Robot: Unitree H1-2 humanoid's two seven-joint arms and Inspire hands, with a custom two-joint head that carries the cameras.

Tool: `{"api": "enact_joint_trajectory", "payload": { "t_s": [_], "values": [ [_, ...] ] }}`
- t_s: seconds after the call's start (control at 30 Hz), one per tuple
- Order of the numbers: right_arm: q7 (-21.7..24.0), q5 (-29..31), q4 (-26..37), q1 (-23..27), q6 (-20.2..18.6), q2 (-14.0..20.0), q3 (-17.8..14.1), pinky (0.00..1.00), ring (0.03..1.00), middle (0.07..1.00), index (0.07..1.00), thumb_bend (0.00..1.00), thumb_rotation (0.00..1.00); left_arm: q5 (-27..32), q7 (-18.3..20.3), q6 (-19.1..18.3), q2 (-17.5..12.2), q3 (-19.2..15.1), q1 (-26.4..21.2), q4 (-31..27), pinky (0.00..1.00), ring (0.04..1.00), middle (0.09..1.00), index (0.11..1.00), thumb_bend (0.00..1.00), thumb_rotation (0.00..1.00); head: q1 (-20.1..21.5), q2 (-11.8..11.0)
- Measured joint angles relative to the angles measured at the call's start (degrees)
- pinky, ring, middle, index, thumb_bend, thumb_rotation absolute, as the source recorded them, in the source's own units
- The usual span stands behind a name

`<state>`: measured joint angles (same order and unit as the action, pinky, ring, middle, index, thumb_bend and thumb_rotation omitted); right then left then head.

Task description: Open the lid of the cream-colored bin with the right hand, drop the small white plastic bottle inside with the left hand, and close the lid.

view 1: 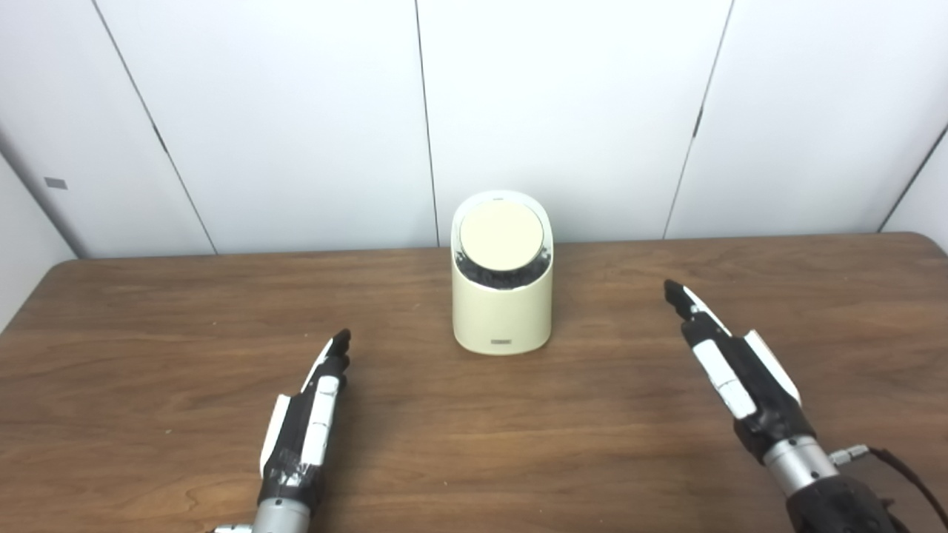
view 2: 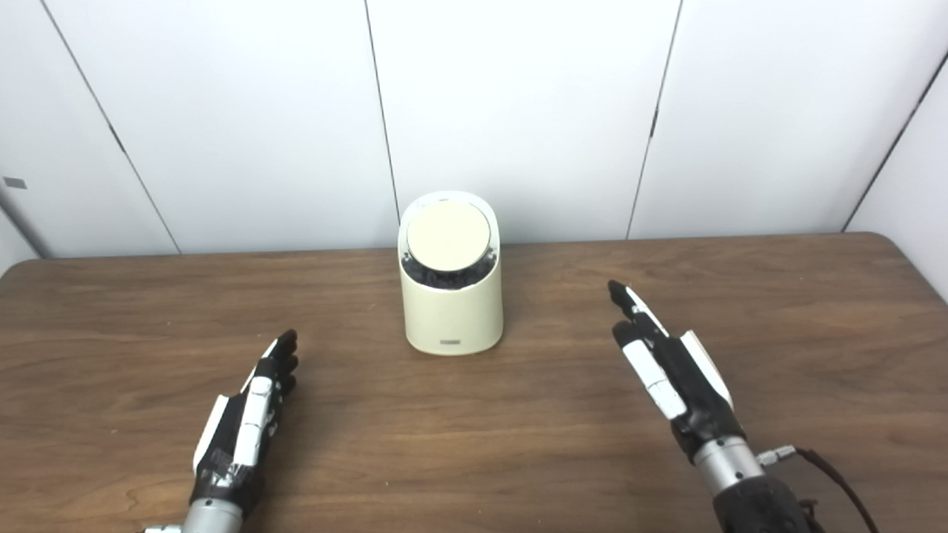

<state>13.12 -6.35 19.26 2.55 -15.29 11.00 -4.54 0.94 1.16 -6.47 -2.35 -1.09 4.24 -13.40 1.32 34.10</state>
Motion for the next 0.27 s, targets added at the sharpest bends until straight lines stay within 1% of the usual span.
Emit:
{"api": "enact_joint_trajectory", "payload": {
  "t_s": [0.07, 0.17, 0.27],
  "values": [
    [-0.81, 1.79, -0.08, -1.11, 0.36, -0.75, -0.65, 1.00, 0.993, 0.973, 0.981, 0.61, 1.00, 0.33, -0.01, 2.57, -0.06, -0.50, 1.89, -0.25, 1.00, 0.989, 0.989, 0.978, 0.60, 1.00, -0.09, 0.09],
    [-2.31, 4.05, -2.04, -3.03, 2.84, -1.47, -1.78, 1.00, 0.999, 0.981, 0.996, 0.57, 1.00, 0.85, -0.17, 5.88, -0.07, -1.41, 4.70, -0.24, 0.98, 0.972, 0.981, 0.972, 0.60, 1.00, -0.53, 0.61],
    [-3.22, 6.50, -5.42, -4.31, 5.99, -2.09, -2.32, 1.00, 1.000, 0.988, 1.000, 0.56, 1.00, 1.01, -0.74, 7.41, 0.00, -2.25, 5.67, -0.24, 0.95, 0.950, 0.958, 0.952, 0.60, 1.00, -0.88, 1.32]
  ]
}}
